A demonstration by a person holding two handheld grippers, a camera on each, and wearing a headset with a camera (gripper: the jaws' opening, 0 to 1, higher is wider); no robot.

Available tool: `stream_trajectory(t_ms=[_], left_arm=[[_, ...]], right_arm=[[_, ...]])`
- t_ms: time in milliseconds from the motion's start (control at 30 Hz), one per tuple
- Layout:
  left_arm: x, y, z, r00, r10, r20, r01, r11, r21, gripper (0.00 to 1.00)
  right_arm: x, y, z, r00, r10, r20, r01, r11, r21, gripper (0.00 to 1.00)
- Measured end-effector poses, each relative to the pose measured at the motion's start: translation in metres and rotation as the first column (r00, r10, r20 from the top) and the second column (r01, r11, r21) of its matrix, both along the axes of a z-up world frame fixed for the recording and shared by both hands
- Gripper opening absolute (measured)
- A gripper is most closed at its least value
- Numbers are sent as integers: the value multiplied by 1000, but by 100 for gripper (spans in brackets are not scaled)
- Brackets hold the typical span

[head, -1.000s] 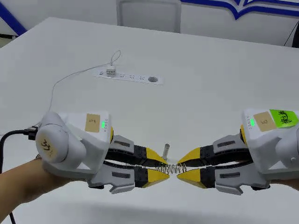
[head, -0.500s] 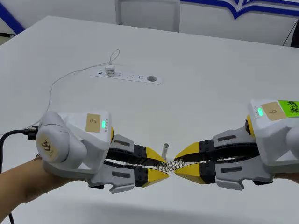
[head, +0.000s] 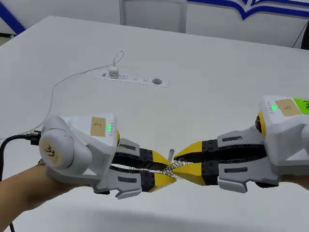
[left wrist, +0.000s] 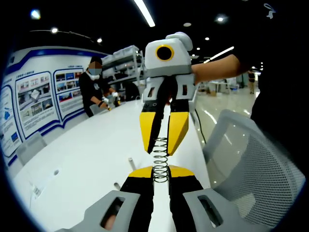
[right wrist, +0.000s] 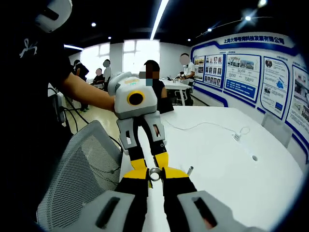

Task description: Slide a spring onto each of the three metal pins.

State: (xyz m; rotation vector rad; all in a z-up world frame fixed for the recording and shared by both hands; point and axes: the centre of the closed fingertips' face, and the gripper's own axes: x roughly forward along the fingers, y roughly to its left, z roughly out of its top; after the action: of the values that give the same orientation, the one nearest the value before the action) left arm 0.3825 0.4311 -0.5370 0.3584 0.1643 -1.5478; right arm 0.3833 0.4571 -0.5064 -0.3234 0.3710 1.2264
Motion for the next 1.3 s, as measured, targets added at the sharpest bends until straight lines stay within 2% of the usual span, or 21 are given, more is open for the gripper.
stream_trajectory(t_ms=[67, 133, 300, 367, 433, 533, 933, 1300], left_arm=[[-1, -1, 0, 1000, -1, 0, 1, 1000, 1, 10], [1, -2, 1, 1000, 9, -1, -9, 1000, -4, 9], [2, -2, 4, 1000, 17, 2, -17, 1000, -14, 10], [4, -3, 2, 999, 33, -7, -33, 999, -10, 10], [1, -4, 1, 995, 42, -89, -43, 999, -10, 10], [5, -2, 0, 996, 55, -76, -56, 998, -6, 11], [9, 4, -1, 992, 86, -96, -86, 996, -2, 13], [20, 15, -4, 985, 145, -95, -145, 989, 8, 25]], right_arm=[[0, 3, 1, 1000, 1, 5, -1, 1000, 5, 11], [1, 5, 3, 999, -1, 39, 1, 1000, 0, 11], [2, 5, 6, 999, -12, 43, 11, 1000, 3, 11], [5, 4, 5, 999, -23, 43, 23, 1000, -2, 10], [4, 5, 4, 999, -26, 32, 26, 1000, 0, 10], [5, 4, 3, 999, -34, 33, 34, 999, -9, 10], [10, 3, 5, 998, -60, 23, 60, 998, 5, 11], [21, -11, 2, 993, -113, 26, 113, 994, -8, 11]])
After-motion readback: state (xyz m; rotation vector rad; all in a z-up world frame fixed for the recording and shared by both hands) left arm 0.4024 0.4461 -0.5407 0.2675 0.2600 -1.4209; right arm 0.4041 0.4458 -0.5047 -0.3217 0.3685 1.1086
